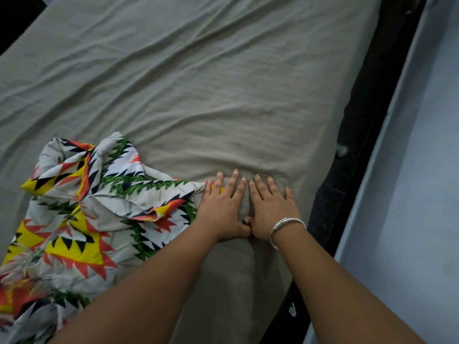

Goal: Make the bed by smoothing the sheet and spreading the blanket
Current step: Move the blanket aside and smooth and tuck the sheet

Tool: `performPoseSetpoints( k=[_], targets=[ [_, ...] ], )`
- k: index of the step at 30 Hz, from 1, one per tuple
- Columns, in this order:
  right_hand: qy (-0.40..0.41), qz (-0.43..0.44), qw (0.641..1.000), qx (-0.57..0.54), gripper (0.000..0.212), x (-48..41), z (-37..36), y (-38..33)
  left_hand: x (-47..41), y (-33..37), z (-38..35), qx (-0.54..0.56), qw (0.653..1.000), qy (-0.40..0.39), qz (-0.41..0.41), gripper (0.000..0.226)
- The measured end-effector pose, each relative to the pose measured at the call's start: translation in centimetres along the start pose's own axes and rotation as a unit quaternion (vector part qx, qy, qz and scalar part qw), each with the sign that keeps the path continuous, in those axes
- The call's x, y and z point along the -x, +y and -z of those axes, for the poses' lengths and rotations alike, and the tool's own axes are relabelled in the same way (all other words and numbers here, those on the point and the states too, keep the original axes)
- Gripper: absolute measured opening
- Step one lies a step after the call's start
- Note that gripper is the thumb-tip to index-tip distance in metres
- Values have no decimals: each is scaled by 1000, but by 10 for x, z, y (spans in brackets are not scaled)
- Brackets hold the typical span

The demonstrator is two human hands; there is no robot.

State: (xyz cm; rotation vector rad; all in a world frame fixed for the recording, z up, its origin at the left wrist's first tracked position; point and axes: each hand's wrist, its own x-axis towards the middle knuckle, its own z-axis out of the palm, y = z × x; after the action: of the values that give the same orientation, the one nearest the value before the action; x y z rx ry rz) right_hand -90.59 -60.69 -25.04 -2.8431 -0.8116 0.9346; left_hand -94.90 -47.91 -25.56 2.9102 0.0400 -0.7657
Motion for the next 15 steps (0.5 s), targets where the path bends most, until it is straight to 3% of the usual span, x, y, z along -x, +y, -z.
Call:
performPoseSetpoints(
  k=[6, 12, 15],
  targets=[
    [-52, -24, 998, 31, 89, -4, 9, -9, 2, -1, 7, 19, 1000, 0, -19, 103],
    [-130, -42, 987, 82, 90, -18, 22, -17, -3, -21, 18, 36, 995, -61, -68, 101],
    [-174, -60, 977, 110, 91, -21, 34, -27, -5, -28, 32, 97, 989, -84, -81, 85]
  ],
)
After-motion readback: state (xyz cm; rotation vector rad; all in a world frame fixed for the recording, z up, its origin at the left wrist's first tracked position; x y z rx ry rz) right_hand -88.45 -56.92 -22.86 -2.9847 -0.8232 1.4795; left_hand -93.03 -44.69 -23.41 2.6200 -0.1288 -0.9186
